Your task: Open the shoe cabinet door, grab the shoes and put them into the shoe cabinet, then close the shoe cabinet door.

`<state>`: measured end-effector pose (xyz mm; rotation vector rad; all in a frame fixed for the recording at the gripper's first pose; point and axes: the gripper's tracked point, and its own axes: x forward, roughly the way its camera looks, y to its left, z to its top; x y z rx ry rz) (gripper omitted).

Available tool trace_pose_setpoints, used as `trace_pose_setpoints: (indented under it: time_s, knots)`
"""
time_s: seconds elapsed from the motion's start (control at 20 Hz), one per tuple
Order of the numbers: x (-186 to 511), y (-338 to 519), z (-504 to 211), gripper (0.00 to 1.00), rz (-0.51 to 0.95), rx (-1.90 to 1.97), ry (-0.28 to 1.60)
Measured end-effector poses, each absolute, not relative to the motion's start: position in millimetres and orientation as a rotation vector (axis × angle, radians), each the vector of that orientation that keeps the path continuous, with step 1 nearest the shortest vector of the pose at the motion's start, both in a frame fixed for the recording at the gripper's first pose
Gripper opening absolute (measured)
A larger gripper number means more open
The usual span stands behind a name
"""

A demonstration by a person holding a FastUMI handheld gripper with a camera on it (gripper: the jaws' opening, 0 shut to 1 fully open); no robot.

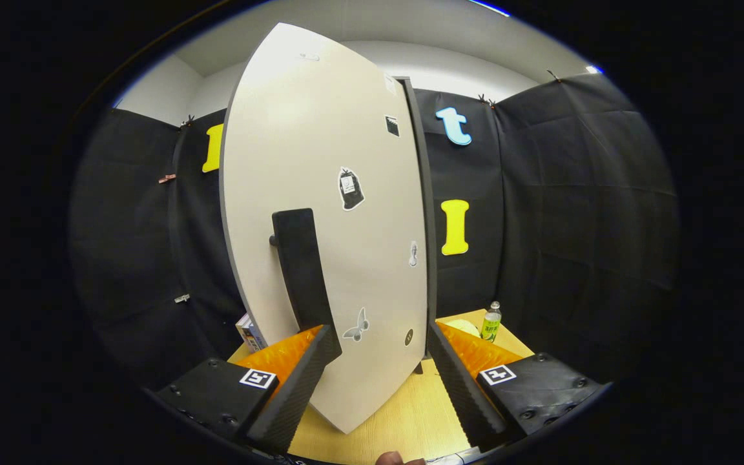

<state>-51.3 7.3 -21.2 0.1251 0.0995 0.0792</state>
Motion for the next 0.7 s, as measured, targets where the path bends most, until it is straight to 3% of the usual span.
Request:
trace_pose_setpoints:
  time_s: [0.7]
  knots:
    - [-30.8,56.7,-23.7,0.98,0.117,0.11,0.102]
